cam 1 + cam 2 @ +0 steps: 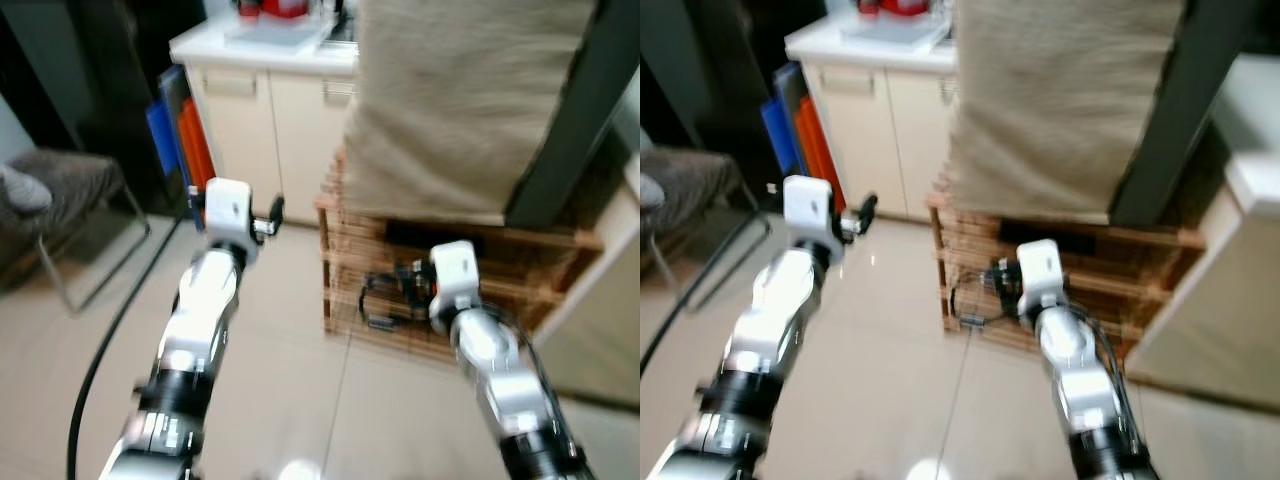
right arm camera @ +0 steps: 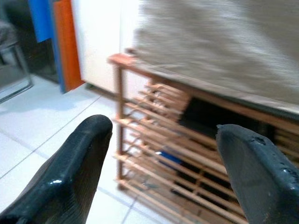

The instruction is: Restocking fridge

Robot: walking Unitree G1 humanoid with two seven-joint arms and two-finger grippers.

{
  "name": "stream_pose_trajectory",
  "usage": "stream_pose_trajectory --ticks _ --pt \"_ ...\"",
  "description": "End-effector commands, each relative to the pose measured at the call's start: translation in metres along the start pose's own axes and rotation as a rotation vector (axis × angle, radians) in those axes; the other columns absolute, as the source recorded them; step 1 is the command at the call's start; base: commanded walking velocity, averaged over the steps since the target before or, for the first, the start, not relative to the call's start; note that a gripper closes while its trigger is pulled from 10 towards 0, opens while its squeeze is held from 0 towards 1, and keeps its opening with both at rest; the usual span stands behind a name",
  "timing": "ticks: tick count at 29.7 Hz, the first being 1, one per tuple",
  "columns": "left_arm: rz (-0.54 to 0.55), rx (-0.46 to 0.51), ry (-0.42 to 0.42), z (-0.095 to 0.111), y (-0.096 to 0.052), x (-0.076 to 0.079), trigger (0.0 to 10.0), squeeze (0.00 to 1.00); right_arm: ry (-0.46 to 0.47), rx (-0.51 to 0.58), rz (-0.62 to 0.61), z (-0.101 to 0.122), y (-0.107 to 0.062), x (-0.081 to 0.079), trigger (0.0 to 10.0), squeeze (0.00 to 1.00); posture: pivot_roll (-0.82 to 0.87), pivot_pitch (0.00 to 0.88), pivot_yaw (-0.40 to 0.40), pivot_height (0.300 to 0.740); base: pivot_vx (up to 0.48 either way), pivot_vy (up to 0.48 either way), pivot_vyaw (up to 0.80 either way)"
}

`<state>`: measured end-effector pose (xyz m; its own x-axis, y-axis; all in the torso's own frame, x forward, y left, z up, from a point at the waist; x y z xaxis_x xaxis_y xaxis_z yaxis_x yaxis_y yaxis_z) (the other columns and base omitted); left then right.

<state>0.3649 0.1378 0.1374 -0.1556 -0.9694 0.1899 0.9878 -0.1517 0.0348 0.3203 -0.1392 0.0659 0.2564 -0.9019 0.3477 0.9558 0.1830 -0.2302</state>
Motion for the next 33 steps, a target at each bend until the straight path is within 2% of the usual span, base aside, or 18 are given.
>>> stream_pose_trajectory --ticks 1,11,14,20,22,24,33 --pt "-0.009 -0.012 -0.028 0.000 0.000 0.000 10.0 0.00 -0.030 0.045 -0.003 0.011 0.000 0.002 10.0 0.00 -0.19 0.000 0.045 0.740 0.480 0.000 0.00" --pt "-0.028 -0.005 -0.043 0.001 0.001 0.004 10.0 0.00 -0.054 0.125 0.008 0.029 -0.001 -0.010 10.0 0.00 -0.17 0.000 0.035 0.740 0.480 0.000 0.00" --pt "-0.038 -0.006 -0.060 0.001 0.000 0.003 10.0 0.00 -0.024 0.140 -0.067 0.033 0.001 0.000 10.0 0.01 -0.16 0.000 0.031 0.740 0.480 0.000 -0.79" --pt "-0.007 -0.046 -0.136 -0.009 -0.002 -0.001 10.0 0.00 -0.030 0.150 -0.138 0.037 0.006 0.014 10.0 0.01 -0.15 0.000 0.029 0.740 0.478 0.000 -0.79" --pt "-0.008 -0.052 -0.140 -0.010 -0.002 -0.001 10.0 0.00 -0.030 0.143 -0.163 0.038 0.007 0.018 10.0 0.00 -0.15 0.000 0.028 0.740 0.469 0.000 -0.80" --pt "-0.011 -0.053 -0.139 -0.011 -0.002 -0.001 10.0 0.00 -0.023 0.144 -0.172 0.038 0.007 0.019 10.0 0.00 -0.15 0.000 0.027 0.740 0.467 0.000 -0.68" --pt "-0.043 -0.065 -0.123 -0.011 -0.001 0.005 10.0 0.00 -0.032 0.159 -0.164 0.039 0.009 0.017 10.0 0.00 -0.15 0.000 0.025 0.740 0.465 0.000 0.00"
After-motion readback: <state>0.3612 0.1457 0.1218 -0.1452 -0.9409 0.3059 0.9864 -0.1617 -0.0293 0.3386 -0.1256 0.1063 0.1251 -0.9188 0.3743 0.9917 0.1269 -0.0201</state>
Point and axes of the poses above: a point about 5 cm out from each wrist's last joint towards the gripper, its own y axis pointing out of the wrist towards the gripper, its own z axis along the axis of the wrist's last joint, x = y × z, the point moved 3 cm from there along y, pointing out of the wrist towards the gripper, and after that the axes turned 15 degrees about -y, right-handed, at the moved point
